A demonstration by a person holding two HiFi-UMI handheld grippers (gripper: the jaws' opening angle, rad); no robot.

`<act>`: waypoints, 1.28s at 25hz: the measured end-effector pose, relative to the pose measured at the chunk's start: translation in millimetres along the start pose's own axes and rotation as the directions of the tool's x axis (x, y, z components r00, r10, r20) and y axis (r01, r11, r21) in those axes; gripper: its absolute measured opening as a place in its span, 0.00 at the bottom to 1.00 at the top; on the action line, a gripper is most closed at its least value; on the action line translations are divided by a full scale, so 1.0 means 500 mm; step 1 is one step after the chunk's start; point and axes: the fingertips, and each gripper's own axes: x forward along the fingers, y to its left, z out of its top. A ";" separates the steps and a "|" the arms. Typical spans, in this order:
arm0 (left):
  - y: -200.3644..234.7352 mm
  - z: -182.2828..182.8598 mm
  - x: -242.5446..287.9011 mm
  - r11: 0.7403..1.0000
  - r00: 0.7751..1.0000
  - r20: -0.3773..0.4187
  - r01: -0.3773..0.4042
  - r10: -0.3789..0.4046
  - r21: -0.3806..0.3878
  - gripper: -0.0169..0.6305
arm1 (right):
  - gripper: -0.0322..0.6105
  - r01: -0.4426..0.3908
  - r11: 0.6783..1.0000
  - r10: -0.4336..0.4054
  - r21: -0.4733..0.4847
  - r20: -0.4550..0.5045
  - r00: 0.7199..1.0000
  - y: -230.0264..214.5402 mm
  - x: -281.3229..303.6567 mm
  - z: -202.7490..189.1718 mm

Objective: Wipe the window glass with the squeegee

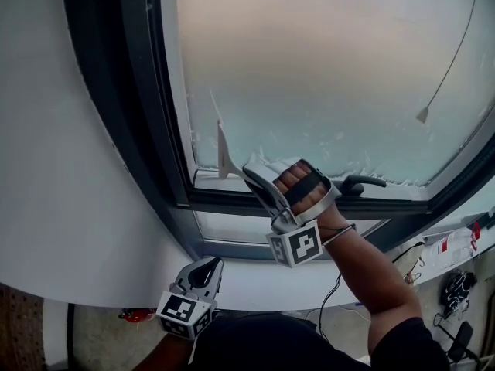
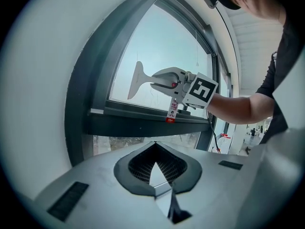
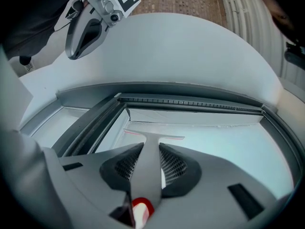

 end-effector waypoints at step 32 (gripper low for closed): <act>-0.189 -0.002 0.125 0.985 0.985 -0.069 0.164 -0.160 0.051 0.03 | 0.19 -0.025 0.999 0.031 0.030 -0.202 0.979 0.039 -0.231 -0.223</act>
